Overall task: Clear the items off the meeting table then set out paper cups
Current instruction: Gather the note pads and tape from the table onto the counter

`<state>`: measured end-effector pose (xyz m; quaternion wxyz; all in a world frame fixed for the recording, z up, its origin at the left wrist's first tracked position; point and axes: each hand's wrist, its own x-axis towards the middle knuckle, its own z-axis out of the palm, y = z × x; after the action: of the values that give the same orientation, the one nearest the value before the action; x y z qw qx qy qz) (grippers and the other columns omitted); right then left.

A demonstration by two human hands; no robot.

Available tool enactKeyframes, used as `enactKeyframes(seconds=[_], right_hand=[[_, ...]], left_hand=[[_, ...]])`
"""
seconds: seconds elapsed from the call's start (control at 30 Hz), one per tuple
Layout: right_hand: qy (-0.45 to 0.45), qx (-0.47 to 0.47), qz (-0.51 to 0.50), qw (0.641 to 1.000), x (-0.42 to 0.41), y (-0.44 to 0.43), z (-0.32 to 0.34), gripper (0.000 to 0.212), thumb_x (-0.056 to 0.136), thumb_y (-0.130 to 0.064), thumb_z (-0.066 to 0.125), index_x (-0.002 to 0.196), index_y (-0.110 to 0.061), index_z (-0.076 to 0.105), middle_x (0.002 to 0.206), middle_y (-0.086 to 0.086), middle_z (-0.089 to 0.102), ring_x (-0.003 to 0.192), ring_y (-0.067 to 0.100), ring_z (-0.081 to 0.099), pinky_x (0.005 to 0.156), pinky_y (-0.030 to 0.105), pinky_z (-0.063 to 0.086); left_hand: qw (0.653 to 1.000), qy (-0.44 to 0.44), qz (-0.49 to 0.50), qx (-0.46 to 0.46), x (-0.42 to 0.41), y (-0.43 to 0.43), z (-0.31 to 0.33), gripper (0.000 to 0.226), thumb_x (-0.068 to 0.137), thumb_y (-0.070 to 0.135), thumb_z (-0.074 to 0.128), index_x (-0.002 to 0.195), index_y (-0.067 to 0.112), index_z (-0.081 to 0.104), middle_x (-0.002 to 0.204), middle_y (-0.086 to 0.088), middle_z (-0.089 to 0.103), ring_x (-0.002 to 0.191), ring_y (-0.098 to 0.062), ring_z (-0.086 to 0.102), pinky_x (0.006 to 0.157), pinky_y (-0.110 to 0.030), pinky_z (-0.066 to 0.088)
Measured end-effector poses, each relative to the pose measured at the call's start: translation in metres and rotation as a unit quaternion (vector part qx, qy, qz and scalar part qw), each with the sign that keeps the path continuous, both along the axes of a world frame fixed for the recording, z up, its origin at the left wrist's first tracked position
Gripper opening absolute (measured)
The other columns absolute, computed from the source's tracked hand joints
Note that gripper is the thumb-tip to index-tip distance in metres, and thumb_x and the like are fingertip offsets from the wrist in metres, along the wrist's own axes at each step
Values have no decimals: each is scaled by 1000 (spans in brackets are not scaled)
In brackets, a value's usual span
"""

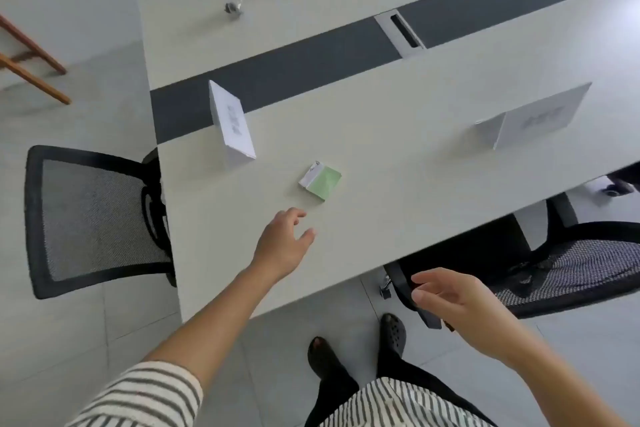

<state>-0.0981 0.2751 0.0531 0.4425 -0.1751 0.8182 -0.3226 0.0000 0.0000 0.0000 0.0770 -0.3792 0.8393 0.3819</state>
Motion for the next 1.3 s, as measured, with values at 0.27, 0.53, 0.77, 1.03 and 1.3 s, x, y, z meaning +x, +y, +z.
enactKeyframes(seconds=[0.27, 0.53, 0.77, 1.03, 1.3], right_hand=[[-55, 31, -97, 993, -12, 42, -20, 17, 86, -30, 68, 102, -36, 66, 92, -9, 74, 85, -1, 68, 83, 28, 55], [-65, 70, -156, 983, -19, 81, -37, 17, 87, -32, 66, 104, -36, 65, 93, -11, 73, 86, -10, 65, 77, 19, 50], [-68, 69, -181, 979, -5, 85, -40, 18, 87, -31, 66, 104, -35, 65, 95, -12, 73, 87, -7, 67, 86, 29, 54], [-28, 32, -217, 975, 23, 77, -15, 19, 88, -30, 65, 107, -32, 66, 97, -10, 73, 86, -3, 68, 85, 28, 55], [13, 15, -228, 973, 86, 71, 14, 23, 89, -37, 63, 111, -32, 65, 99, -11, 71, 86, -2, 67, 78, 21, 53]], left_hand=[[992, -89, 10, -94, -119, -45, -74, 53, 91, 39, 54, 136, 13, 43, 134, -16, 46, 125, -35, 43, 99, -43, 40], [969, -145, -26, -201, -163, -33, -114, 66, 82, 38, 68, 135, 15, 37, 133, -21, 42, 122, -38, 41, 98, -46, 38], [973, -164, -5, -164, -162, -28, -101, 66, 69, 40, 74, 123, 15, 45, 124, -13, 42, 108, -37, 55, 87, -40, 45], [990, -83, -33, -110, -115, 8, -49, 52, 77, 66, 57, 99, 19, 55, 97, 0, 53, 89, -27, 56, 75, -32, 39], [975, 31, -28, 218, -3, 31, 19, 37, 89, 46, 61, 69, 17, 50, 68, -4, 42, 64, -16, 40, 60, -31, 30]])
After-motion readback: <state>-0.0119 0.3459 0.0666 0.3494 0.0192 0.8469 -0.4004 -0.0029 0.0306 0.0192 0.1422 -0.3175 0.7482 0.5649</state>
